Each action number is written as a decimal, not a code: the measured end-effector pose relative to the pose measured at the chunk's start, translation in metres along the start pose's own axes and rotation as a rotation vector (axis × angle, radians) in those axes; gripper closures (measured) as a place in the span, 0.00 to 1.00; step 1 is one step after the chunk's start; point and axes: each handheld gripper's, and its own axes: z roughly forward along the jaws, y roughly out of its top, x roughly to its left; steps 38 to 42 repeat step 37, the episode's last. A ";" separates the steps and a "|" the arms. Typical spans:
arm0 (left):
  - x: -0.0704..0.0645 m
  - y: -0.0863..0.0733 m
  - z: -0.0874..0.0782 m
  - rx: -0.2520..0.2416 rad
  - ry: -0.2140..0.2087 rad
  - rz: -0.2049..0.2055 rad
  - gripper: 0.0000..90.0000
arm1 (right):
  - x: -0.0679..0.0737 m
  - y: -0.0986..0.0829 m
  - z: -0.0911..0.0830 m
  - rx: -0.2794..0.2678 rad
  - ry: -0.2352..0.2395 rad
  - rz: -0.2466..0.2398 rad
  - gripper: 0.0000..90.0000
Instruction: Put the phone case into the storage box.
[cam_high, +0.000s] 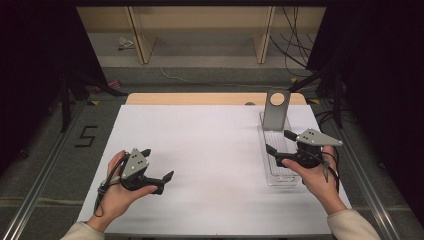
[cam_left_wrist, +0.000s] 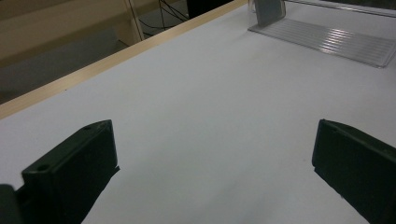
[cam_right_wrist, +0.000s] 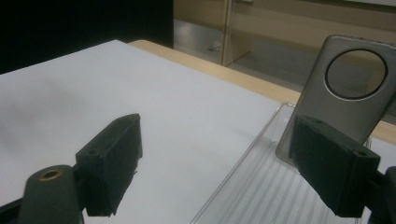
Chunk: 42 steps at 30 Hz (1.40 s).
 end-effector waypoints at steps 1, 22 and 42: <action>0.000 0.000 0.000 0.001 0.000 0.003 0.00 | 0.001 -0.001 -0.001 0.001 0.003 -0.001 0.20; -0.001 -0.004 -0.003 0.000 -0.007 0.007 0.00 | 0.010 -0.018 -0.013 -0.011 0.032 -0.013 0.21; 0.000 -0.004 -0.002 -0.003 -0.006 0.004 0.00 | 0.008 -0.019 -0.013 -0.012 0.033 -0.011 0.21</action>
